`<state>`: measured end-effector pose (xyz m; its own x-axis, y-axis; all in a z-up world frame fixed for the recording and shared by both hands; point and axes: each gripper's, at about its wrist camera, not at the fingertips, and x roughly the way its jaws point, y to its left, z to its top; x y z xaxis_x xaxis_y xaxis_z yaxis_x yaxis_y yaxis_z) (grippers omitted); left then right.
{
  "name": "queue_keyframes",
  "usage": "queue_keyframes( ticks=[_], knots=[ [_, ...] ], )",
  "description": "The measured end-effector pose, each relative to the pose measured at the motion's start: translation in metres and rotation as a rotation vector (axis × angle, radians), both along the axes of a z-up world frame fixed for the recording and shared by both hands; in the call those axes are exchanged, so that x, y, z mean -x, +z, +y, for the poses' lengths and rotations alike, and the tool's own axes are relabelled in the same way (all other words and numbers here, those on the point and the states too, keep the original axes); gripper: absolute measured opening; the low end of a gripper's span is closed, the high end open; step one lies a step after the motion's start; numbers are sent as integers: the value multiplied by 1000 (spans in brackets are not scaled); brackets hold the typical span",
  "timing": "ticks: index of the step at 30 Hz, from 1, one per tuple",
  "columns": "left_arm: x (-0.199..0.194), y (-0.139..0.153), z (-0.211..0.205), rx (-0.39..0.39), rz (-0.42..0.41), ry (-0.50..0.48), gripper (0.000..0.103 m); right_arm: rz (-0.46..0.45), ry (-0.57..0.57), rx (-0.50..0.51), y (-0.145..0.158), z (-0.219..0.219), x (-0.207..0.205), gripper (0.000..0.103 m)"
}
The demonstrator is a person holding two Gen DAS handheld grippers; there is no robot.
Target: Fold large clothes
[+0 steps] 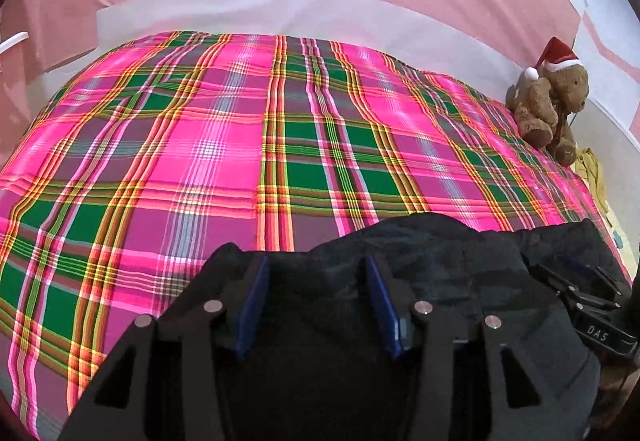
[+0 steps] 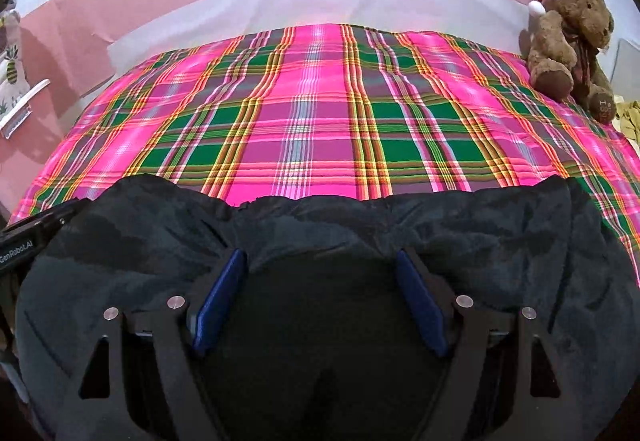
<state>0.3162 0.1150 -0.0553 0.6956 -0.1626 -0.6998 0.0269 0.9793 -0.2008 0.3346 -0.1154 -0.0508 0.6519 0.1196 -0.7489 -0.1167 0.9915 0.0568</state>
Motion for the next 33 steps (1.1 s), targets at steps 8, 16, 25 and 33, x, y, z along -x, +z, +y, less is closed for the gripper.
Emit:
queue_keyframes(
  ticks=[8, 16, 25, 33],
  knots=[
    [0, -2, 0, 3, -3, 0, 52, -16, -2, 2, -2, 0, 1, 77],
    [-2, -2, 0, -4, 1, 0, 52, -23, -1, 0, -1, -2, 1, 77],
    [23, 55, 6, -12, -49, -47, 50, -127, 11, -24, 72, -51, 36, 77],
    [14, 28, 26, -8, -7, -4, 50, 30, -135, -56, 29, -150, 28, 77]
  ],
)
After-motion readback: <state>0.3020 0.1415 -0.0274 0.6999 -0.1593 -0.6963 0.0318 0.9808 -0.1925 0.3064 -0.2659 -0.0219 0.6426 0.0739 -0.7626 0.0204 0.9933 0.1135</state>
